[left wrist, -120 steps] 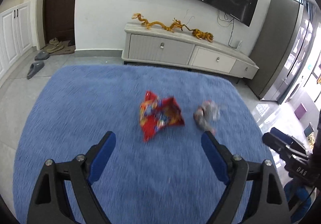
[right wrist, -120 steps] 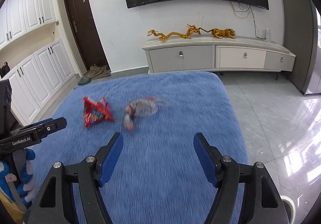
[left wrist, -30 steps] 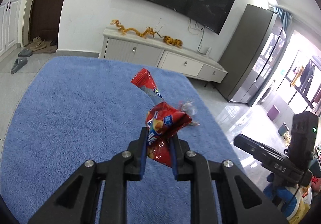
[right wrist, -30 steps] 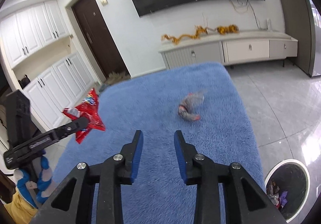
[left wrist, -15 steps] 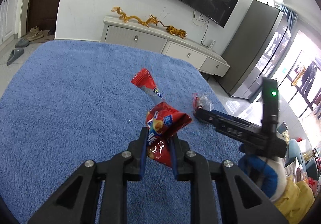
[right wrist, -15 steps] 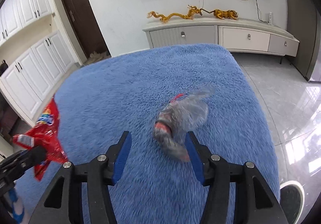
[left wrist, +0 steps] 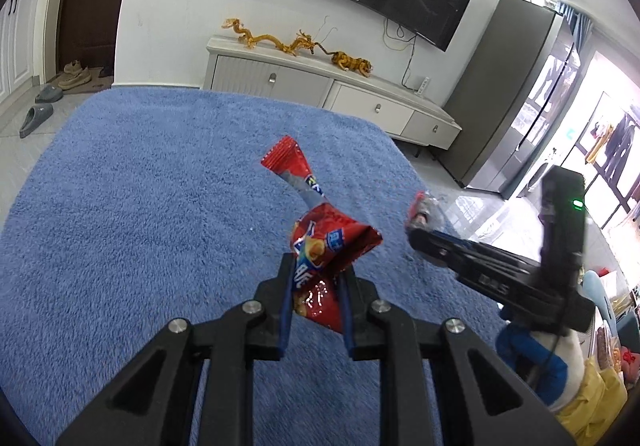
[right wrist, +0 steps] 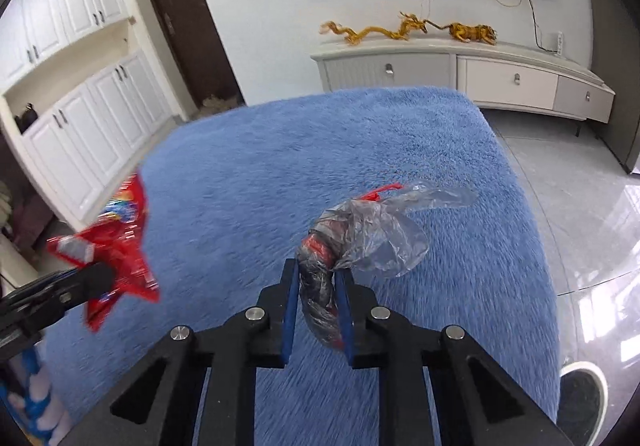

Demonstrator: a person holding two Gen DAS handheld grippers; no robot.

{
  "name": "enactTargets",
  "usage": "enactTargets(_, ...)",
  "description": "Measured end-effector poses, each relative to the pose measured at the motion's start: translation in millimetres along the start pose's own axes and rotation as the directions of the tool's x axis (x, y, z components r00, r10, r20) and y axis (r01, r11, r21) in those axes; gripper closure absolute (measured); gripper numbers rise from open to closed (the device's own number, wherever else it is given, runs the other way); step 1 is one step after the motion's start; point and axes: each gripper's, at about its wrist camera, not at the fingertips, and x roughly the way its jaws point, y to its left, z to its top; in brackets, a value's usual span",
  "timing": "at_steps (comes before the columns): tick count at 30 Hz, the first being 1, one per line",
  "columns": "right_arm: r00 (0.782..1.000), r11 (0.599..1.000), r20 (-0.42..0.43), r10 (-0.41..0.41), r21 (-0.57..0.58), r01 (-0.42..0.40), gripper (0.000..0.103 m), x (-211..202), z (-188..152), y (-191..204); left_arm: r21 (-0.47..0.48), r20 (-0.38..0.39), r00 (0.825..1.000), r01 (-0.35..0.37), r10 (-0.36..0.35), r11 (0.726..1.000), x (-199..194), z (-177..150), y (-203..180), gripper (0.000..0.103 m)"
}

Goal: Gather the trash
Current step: 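Carry both items over the white bin and open both tools to drop them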

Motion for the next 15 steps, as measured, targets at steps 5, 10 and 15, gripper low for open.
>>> enactTargets(5, 0.997, 0.999, 0.058, 0.048, -0.006, -0.047, 0.086, -52.5, -10.2, 11.2, 0.055, 0.036, 0.999, -0.013, 0.011, 0.998, -25.5, -4.6, -25.5, 0.084)
enactTargets(10, 0.99, 0.997, 0.12, 0.07, -0.024, -0.068, 0.086, -102.3, -21.1, 21.3, 0.133, 0.086, 0.995, -0.065, 0.054, 0.989, -49.5, -12.2, -58.8, 0.084)
enactTargets(15, 0.984, 0.997, 0.167, 0.068, -0.054, -0.06, 0.086, -137.4, -33.1, 28.7, 0.229, 0.144, 0.984, -0.133, 0.101, 0.964, -66.2, -21.0, -89.7, 0.084)
